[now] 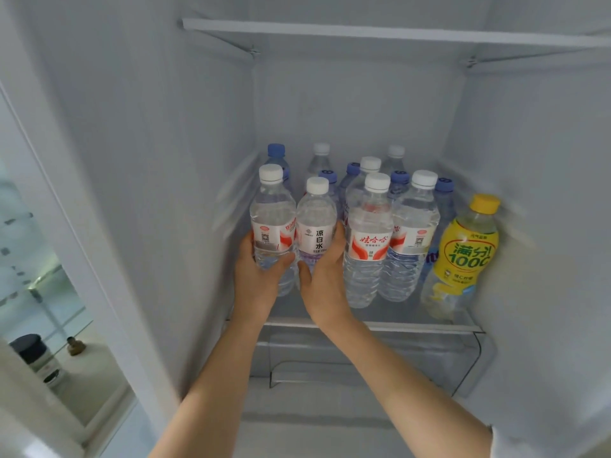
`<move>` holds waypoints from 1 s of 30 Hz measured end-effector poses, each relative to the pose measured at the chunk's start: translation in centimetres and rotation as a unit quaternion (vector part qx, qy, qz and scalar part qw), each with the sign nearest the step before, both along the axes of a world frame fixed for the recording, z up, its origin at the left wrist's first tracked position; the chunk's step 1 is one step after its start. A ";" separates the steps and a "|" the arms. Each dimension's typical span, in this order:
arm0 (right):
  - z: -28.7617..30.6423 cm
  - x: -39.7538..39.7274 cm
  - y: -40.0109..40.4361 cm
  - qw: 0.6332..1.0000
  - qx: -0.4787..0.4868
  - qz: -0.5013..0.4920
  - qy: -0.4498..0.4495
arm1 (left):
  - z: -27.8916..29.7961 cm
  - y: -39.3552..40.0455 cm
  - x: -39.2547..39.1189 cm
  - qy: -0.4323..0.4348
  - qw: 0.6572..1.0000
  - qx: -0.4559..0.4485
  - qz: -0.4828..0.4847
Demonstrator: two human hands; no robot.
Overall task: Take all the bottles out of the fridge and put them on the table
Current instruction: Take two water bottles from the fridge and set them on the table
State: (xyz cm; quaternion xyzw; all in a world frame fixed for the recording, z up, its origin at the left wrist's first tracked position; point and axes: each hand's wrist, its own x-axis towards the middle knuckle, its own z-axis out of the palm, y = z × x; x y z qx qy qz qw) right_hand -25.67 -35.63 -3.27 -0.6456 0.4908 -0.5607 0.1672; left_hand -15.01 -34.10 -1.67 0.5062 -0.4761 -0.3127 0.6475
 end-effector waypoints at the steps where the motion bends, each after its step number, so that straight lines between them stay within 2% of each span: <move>1: 0.1 -0.1 0.1 1.000 -0.001 0.007 -0.009 | 0.0 0.3 0.0 0.001 1.000 -0.003 0.004; 7: 1.4 -0.3 2.7 0.995 0.005 0.061 -0.082 | 0.0 2.7 0.0 -0.002 0.999 -0.025 0.025; 12: 2.9 -0.9 9.4 0.994 -0.027 0.061 -0.088 | 1.0 7.6 0.2 -0.005 1.000 -0.026 -0.010; 17: 4.3 -1.9 11.4 0.994 -0.007 0.079 -0.079 | 2.3 10.0 0.3 0.018 1.000 -0.020 0.006; 20: 4.8 -2.4 13.5 0.995 -0.015 0.063 -0.076 | 2.9 12.2 0.1 0.001 0.999 -0.031 0.018; 25: 4.4 -2.9 22.8 0.995 -0.019 0.025 -0.091 | 2.3 19.5 0.6 -0.044 0.998 -0.039 -0.040; 30: 3.1 -3.1 32.4 0.993 0.018 -0.019 -0.116 | 0.3 26.6 0.6 -0.067 0.992 -0.020 -0.105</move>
